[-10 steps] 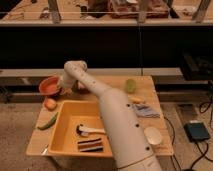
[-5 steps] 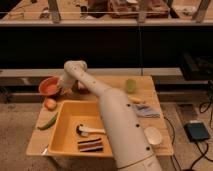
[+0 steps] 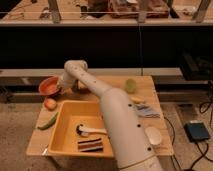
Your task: Stack bowls into tray
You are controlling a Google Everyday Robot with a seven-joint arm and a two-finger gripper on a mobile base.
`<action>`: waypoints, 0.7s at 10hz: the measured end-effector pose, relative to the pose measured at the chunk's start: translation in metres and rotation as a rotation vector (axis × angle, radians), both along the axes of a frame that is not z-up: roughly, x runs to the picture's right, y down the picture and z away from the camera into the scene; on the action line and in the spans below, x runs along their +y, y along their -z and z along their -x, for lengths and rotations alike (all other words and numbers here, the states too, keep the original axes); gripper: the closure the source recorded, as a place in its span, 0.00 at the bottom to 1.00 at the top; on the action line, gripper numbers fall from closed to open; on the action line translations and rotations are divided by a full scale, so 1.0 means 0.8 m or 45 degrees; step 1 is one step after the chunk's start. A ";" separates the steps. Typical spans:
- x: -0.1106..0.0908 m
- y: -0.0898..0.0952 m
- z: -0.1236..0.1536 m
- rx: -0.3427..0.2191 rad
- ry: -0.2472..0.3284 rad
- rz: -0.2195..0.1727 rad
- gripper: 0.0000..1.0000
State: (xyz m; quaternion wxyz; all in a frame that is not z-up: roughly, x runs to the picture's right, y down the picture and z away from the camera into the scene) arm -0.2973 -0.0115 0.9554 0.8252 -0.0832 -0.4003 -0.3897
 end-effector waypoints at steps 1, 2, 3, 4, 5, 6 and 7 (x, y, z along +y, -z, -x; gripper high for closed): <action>-0.008 0.005 -0.003 -0.009 -0.019 -0.012 0.96; -0.021 0.015 -0.007 -0.020 -0.040 -0.034 0.96; -0.034 0.024 -0.011 -0.026 -0.058 -0.055 0.96; -0.041 0.030 -0.011 -0.033 -0.063 -0.065 0.96; -0.042 0.031 -0.009 -0.039 -0.063 -0.068 0.96; -0.039 0.031 -0.005 -0.048 -0.060 -0.067 0.96; -0.037 0.031 -0.005 -0.052 -0.061 -0.067 0.96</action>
